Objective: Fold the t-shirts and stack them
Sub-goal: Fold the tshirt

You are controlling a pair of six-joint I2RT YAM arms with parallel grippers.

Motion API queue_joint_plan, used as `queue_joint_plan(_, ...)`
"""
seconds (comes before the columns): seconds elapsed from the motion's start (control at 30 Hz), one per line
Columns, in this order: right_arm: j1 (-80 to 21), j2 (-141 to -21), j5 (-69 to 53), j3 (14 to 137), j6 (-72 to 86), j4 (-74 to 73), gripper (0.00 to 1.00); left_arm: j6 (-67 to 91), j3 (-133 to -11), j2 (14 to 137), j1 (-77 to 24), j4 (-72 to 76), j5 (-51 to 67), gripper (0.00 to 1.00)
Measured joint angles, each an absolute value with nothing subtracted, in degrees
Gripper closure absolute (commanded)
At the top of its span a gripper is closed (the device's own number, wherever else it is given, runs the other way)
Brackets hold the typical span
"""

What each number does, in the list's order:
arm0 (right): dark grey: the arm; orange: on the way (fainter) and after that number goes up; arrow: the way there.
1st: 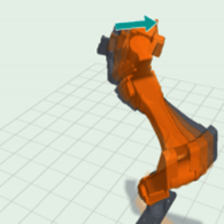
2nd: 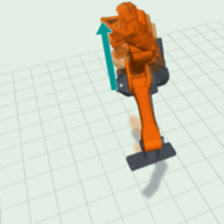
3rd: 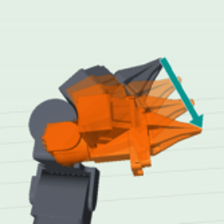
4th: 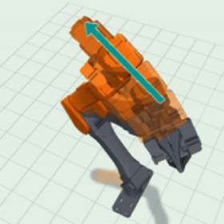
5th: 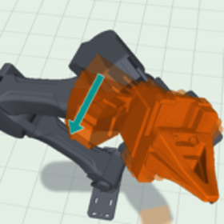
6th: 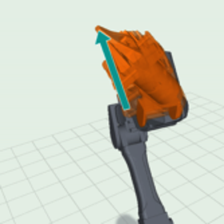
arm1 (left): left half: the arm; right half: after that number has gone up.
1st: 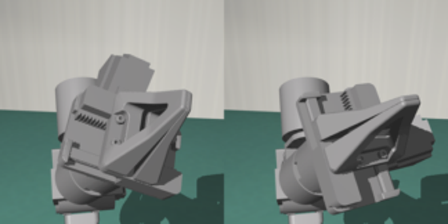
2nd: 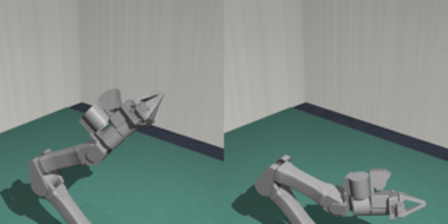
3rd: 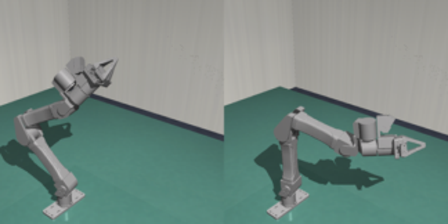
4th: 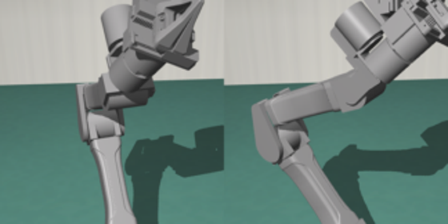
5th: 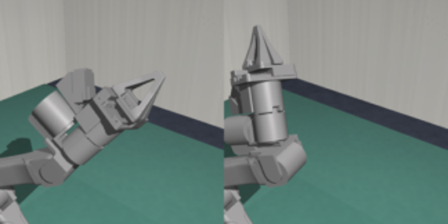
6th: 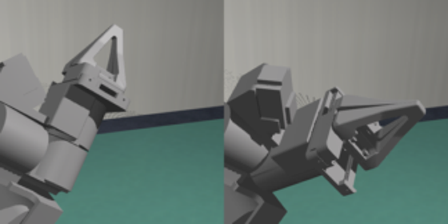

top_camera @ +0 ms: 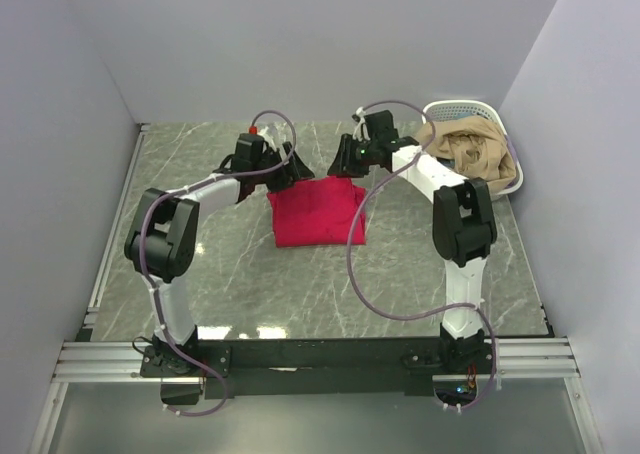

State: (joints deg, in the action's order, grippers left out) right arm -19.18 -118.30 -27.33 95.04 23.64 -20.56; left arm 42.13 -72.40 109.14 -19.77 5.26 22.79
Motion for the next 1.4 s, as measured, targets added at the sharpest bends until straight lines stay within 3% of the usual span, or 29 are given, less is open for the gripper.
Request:
queue_joint_plan(0.3, -19.3, -128.2, -26.3, 96.3, 24.4, -22.5, 0.59, 42.7, -71.9, 115.5, -19.5, 5.6, 21.3, 0.17)
queue_joint_plan(0.8, -18.7, -125.5, -12.4, 93.6, 27.2, -22.7, 0.6, 41.1, -69.1, 114.5, -16.8, 6.9, 18.9, 0.17)
queue_joint_plan(1.13, -16.9, -112.0, -11.3, 78.3, 25.9, -18.8, 0.59, 39.4, -65.1, 109.2, -14.3, 7.1, 18.6, 0.17)
queue_joint_plan(1.4, -17.8, -100.4, -15.5, 75.9, 23.8, -18.3, 0.58, 38.5, -64.7, 97.5, -16.6, 5.4, 19.2, 0.16)
